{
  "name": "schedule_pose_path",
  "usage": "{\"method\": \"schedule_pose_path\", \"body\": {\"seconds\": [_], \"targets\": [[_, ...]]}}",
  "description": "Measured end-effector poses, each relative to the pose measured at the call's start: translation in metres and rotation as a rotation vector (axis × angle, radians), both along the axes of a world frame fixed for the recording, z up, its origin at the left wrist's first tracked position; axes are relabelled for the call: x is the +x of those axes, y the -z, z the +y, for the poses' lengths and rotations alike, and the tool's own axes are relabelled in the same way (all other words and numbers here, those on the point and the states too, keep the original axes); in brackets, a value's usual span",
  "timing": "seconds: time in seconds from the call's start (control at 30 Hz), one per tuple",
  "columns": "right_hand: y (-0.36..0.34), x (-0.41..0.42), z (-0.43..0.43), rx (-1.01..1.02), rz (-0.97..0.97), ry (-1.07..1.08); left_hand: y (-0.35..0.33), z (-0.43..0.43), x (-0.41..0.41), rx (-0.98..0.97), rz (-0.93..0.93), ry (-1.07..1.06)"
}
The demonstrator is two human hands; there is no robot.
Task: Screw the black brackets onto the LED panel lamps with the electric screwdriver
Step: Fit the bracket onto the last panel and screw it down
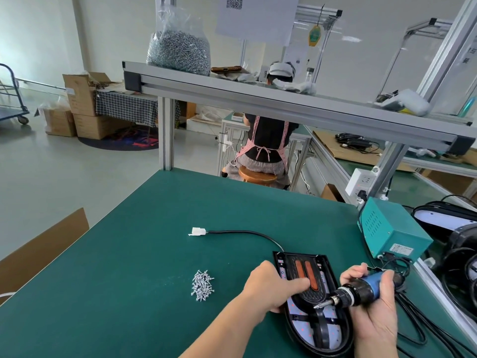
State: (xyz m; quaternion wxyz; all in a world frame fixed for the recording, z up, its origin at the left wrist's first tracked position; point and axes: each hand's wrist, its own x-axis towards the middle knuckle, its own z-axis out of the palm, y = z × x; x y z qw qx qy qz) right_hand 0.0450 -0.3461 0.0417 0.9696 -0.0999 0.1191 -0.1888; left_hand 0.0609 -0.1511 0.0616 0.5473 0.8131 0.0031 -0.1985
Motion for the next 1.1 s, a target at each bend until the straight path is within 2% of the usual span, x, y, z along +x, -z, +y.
{"method": "schedule_pose_path", "body": {"seconds": [0.13, 0.23, 0.43, 0.6, 0.73, 0.87, 1.1], "targets": [[-0.003, -0.001, 0.001, -0.018, 0.006, -0.002, 0.006, 0.0, 0.004, -0.044, -0.018, 0.014], [-0.005, -0.001, 0.002, -0.004, 0.024, 0.021, 0.012, 0.006, 0.001, -0.089, -0.11, 0.01], [-0.022, -0.001, 0.01, -0.104, 0.045, 0.049, 0.021, 0.011, -0.001, -0.24, -0.2, -0.056], [-0.059, 0.005, 0.017, -0.315, -0.014, 0.161, 0.024, 0.01, 0.002, -0.266, -0.234, -0.049], [-0.09, 0.007, 0.026, -0.604, -0.084, 0.245, 0.024, 0.01, 0.003, -0.248, -0.216, -0.042], [-0.104, 0.003, 0.046, -0.861, -0.103, 0.229, 0.023, 0.009, 0.002, -0.226, -0.2, -0.047], [-0.095, 0.006, 0.078, -1.036, -0.062, 0.191, 0.022, 0.008, 0.003, -0.163, -0.199, -0.071]]}}
